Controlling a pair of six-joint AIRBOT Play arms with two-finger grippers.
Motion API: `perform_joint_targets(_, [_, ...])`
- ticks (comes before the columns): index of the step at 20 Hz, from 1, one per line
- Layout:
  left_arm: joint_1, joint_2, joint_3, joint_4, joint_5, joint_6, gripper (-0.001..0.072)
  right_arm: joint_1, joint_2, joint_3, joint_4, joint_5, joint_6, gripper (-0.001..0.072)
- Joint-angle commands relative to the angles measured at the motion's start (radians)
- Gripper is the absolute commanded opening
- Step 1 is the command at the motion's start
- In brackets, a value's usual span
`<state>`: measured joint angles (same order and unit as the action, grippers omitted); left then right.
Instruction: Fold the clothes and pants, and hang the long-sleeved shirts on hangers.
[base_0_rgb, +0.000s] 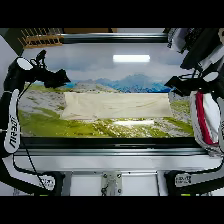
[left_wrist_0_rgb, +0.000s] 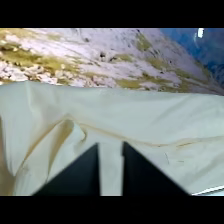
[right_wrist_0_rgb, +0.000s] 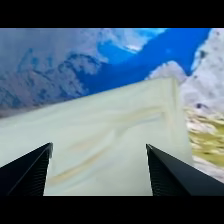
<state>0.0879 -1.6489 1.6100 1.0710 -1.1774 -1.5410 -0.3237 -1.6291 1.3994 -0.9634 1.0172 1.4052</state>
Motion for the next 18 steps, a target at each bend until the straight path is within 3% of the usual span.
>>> perform_joint_targets(1, [-0.062,0.081,-0.095,-0.001,0.042,-0.005,0.0007,-0.131,-0.046,0.001,0.015,0.200,-0.146,0.0641])
perform_joint_targets(6, [-0.212,0.122,-0.217,-0.001,0.112,-0.077,0.0007,-0.249,-0.174,0.002,0.019,0.267,-0.188,0.0629])
perform_joint_targets(15, [-0.385,0.061,-0.177,-0.002,0.209,-0.127,0.0007,-0.124,-0.299,0.003,0.183,0.275,-0.255,0.0626])
perform_joint_targets(18, [-0.429,-0.015,-0.090,-0.002,0.210,-0.136,0.0007,-0.076,-0.309,0.004,0.205,0.274,-0.259,0.0494])
